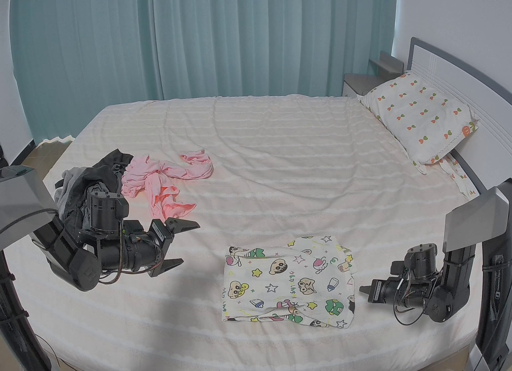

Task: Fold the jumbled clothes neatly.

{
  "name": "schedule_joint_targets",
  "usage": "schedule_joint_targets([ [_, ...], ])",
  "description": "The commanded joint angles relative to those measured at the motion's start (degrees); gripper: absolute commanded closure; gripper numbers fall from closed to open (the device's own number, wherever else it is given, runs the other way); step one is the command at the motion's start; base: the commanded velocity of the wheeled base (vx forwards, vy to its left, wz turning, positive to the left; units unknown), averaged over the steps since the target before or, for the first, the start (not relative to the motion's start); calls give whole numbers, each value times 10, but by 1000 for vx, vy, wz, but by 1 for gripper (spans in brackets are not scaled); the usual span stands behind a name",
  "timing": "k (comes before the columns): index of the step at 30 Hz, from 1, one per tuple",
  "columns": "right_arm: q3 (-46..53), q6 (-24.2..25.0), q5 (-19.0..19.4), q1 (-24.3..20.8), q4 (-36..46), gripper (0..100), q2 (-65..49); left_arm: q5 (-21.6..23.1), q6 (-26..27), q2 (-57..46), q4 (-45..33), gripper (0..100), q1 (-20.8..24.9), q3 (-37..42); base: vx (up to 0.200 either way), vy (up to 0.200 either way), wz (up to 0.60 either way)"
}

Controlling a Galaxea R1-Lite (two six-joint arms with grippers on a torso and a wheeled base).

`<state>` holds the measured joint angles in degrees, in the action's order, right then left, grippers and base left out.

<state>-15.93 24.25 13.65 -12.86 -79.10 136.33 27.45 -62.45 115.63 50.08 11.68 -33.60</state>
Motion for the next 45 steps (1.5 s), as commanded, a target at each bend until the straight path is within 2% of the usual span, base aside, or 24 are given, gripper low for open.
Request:
schedule_joint_targets([
  [1,12,0,1,2,-7,100,0,0,22,20,-1,0,13,-5,0,0,0],
  [2,12,0,1,1,-8,100,-1,-3,44,29,-1,0,18,-7,0,0,0],
  [3,10,2,1,-1,-8,0,0,-6,63,39,-2,0,24,-8,0,0,0],
  [7,4,10,2,-6,-41,0,0,-57,129,69,-4,0,55,-11,0,0,0],
  [12,-17,11,2,-11,-49,0,14,-90,134,96,-8,0,69,-42,0,0,0],
  [15,-18,14,2,-11,-55,0,25,-93,134,105,-6,0,69,-45,0,0,0],
  [19,-19,35,3,-13,-60,0,25,-93,135,110,-3,0,75,-50,200,0,0],
  [25,-18,41,2,-19,-66,0,25,-93,145,117,-4,0,91,-51,167,0,0],
  [28,-18,41,1,-20,-66,0,25,-95,211,133,-5,0,92,-44,0,0,0],
  [31,-18,41,1,-23,-66,0,25,-118,305,155,-5,0,92,-28,0,0,0],
  [33,-17,41,1,-23,-66,0,25,-125,328,161,-5,0,96,-26,0,0,0],
  [34,-18,41,1,-25,-66,0,25,-127,359,171,-5,0,106,-26,0,0,0],
  [39,-17,42,0,-31,-67,0,25,-147,415,195,-7,0,113,-46,0,0,0],
  [45,-16,42,-1,-38,-79,0,25,-155,424,212,-8,0,133,-72,0,0,0],
])
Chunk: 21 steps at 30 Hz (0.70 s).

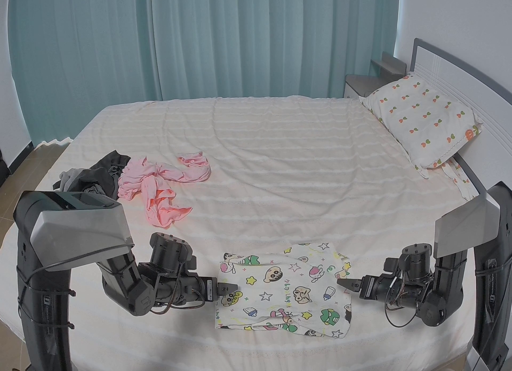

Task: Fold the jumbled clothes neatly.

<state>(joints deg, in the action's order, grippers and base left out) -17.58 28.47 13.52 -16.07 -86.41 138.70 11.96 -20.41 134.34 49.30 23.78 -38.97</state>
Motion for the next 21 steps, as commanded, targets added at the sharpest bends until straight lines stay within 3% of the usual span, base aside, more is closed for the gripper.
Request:
schedule_joint_targets([
  [1,1,0,0,-8,-10,0,2,-1,5,30,0,0,15,-23,0,0,0],
  [10,5,0,-2,-12,-18,0,-3,0,1,54,-3,0,50,-68,0,0,0],
  [11,5,0,-2,-12,-18,0,-3,-1,1,54,-3,100,50,-69,0,0,0],
  [21,8,1,-2,-7,-18,0,-3,-2,-16,40,3,100,48,-46,0,0,0],
])
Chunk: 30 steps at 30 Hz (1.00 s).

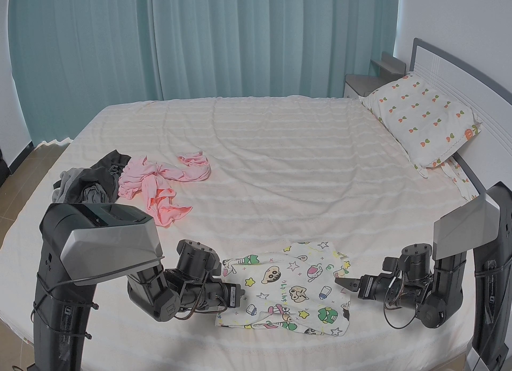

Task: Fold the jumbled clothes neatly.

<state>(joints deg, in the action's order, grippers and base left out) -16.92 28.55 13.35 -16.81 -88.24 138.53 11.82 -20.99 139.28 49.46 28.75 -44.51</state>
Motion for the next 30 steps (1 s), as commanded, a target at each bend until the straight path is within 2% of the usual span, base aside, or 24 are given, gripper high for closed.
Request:
schedule_joint_targets([
  [1,4,0,0,1,-1,0,-1,0,-16,-14,1,100,-3,12,0,0,0],
  [7,16,0,0,1,-12,0,-5,-6,-37,-35,2,100,-11,16,0,0,0],
  [10,28,0,0,8,-12,0,-24,-29,-41,-38,2,100,-24,19,0,0,0],
  [14,41,0,0,13,-12,0,-44,-31,-42,-50,3,100,-48,45,0,0,0],
  [20,59,-1,-1,13,-12,0,-64,-4,-42,-82,6,100,-123,90,0,0,0],
  [22,60,0,-1,13,-12,0,-65,1,-42,-86,6,100,-129,94,0,0,0],
  [23,65,0,-1,13,-12,0,-68,30,-42,-106,13,100,-169,114,0,0,0],
  [25,66,0,-3,13,-12,0,-70,39,-42,-113,17,100,-189,121,0,0,0],
  [30,70,0,-21,13,-12,0,-72,74,-41,-126,42,100,-283,152,0,0,0],
])
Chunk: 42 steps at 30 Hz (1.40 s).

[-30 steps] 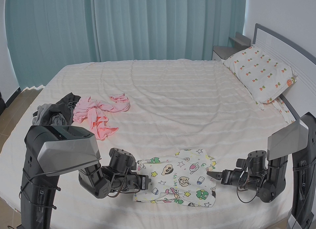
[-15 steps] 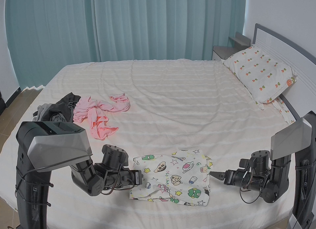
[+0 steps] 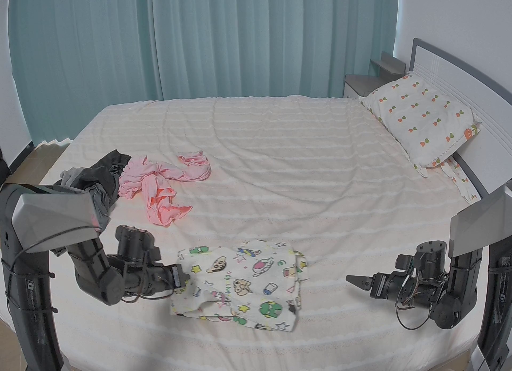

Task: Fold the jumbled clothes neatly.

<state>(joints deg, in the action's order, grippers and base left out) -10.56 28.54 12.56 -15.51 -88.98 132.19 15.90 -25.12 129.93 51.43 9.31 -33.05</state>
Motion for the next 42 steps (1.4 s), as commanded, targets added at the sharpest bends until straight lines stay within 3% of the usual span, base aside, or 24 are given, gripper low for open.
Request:
schedule_joint_targets([
  [1,6,0,-16,0,-5,0,-9,41,2,-33,28,100,-105,40,0,0,0],
  [11,8,0,-19,0,-5,0,-20,79,1,-28,38,100,-238,40,0,0,0],
  [19,16,1,-18,1,-5,0,-25,88,1,-8,40,100,-294,32,0,0,0],
  [20,19,1,-18,1,-5,0,-27,88,0,-5,40,0,-297,30,0,0,0],
  [29,56,22,-18,-2,-5,0,-61,87,-2,-4,41,0,-303,44,0,0,0],
  [33,79,23,-18,-1,-6,0,-75,87,-31,-8,41,0,-300,57,0,0,0],
  [42,105,26,-20,-4,-5,0,-97,87,-48,-23,42,0,-300,81,-200,0,0],
])
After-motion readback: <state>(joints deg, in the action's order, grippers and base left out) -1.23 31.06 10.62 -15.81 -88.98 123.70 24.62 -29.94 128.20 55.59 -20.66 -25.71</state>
